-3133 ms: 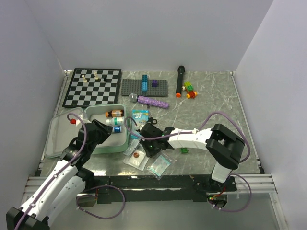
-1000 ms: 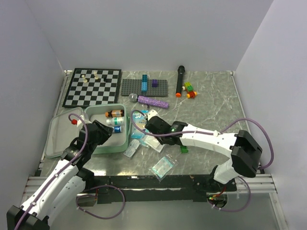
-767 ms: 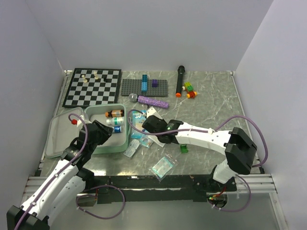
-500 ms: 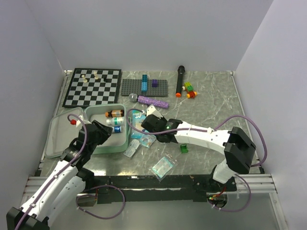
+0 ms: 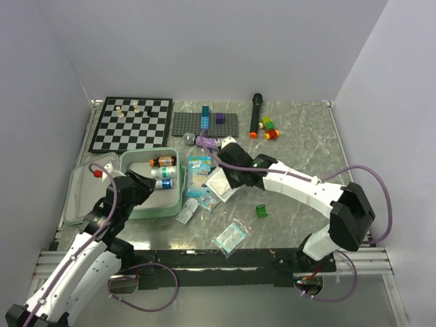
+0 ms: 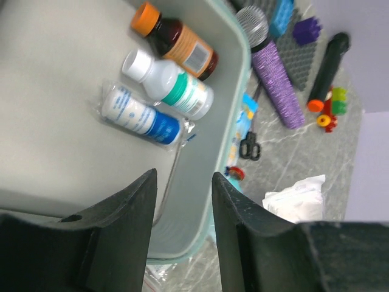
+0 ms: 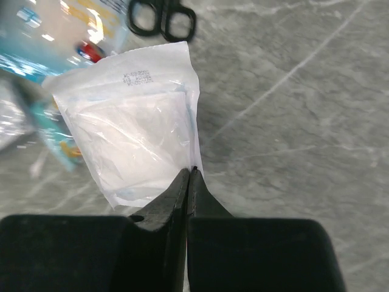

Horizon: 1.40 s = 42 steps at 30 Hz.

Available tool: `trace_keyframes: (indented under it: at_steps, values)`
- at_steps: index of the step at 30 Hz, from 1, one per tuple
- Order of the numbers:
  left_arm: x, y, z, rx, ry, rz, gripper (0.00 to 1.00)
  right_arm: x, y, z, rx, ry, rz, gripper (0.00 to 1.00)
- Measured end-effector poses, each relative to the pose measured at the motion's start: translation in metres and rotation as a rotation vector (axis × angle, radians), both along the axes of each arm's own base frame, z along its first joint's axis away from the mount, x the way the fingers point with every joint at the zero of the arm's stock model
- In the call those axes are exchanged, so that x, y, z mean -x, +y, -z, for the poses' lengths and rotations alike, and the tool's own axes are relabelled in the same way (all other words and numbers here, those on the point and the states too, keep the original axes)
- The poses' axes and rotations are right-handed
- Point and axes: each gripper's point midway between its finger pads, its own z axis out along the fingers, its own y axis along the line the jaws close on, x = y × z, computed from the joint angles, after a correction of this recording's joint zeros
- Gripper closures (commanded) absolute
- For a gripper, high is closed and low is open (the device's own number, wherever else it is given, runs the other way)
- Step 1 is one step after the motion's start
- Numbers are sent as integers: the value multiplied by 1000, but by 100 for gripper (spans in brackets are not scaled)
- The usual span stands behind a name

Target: Organize the medicine kit

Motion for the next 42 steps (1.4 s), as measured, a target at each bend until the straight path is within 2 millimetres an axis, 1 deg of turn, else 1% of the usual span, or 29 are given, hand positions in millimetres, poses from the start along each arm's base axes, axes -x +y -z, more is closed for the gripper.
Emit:
trace_keyframes:
  at_steps: [2,3,5,7,10,12,14,16,20,24,26,28,31,35,39,41,42]
  values:
    - [1,2,-11,4,-21,-9,53,-3,10,-12,-87,19,0,100]
    - [1,4,-22,8,-43,-17,53,-4,20,-21,-135,24,-15,100]
    - [2,8,-40,20,-87,-33,53,-5,40,-38,-224,23,-58,100]
    - [5,14,-60,32,-136,-56,53,-6,63,-61,-308,16,-108,100]
    - [11,23,-84,51,-195,-93,53,-15,99,-93,-406,-10,-171,100]
    - [16,30,-93,58,-217,-119,53,-22,121,-105,-446,-19,-203,100]
    - [21,37,-98,60,-227,-149,53,-30,147,-108,-476,-13,-226,100]
    - [25,45,-102,56,-233,-181,53,-35,169,-103,-496,8,-232,100]
    - [36,61,-105,61,-248,-253,53,-43,201,-78,-524,89,-183,100]
    - [44,73,-105,77,-260,-313,53,-43,220,-56,-568,182,-109,100]
    - [47,78,-103,78,-257,-337,53,-41,225,-49,-587,217,-71,100]
    - [48,82,-101,80,-251,-365,53,-43,232,-47,-605,235,-34,100]
    - [50,90,-95,83,-231,-418,54,-50,249,-51,-650,238,15,100]
    - [55,101,-81,71,-170,-504,55,-51,271,-58,-697,239,63,100]
    - [57,109,-76,65,-116,-576,55,-54,292,-56,-719,263,123,100]
    - [59,112,-75,68,-107,-601,55,-56,302,-52,-728,274,141,100]
    - [60,113,-76,70,-106,-610,55,-55,305,-47,-726,284,150,100]
